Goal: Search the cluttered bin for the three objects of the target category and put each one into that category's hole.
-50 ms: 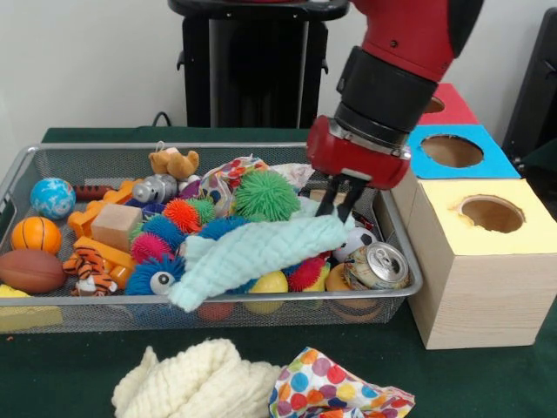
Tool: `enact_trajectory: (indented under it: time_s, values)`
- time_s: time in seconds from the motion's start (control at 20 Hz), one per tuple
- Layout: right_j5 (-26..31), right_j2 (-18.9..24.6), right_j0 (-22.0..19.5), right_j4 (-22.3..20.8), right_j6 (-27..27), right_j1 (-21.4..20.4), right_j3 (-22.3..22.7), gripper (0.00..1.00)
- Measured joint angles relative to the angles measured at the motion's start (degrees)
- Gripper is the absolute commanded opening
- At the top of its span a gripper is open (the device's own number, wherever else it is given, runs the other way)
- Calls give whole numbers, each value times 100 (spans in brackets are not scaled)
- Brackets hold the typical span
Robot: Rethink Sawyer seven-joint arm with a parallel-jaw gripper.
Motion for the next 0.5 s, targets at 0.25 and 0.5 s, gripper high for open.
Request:
enact_trajectory:
  time_s: [0.25, 0.5]
  values:
    - [0, -134, 147, 235, 0, 90, -100, 0]
    - [-1, -150, 164, 447, 21, 127, -87, 0]
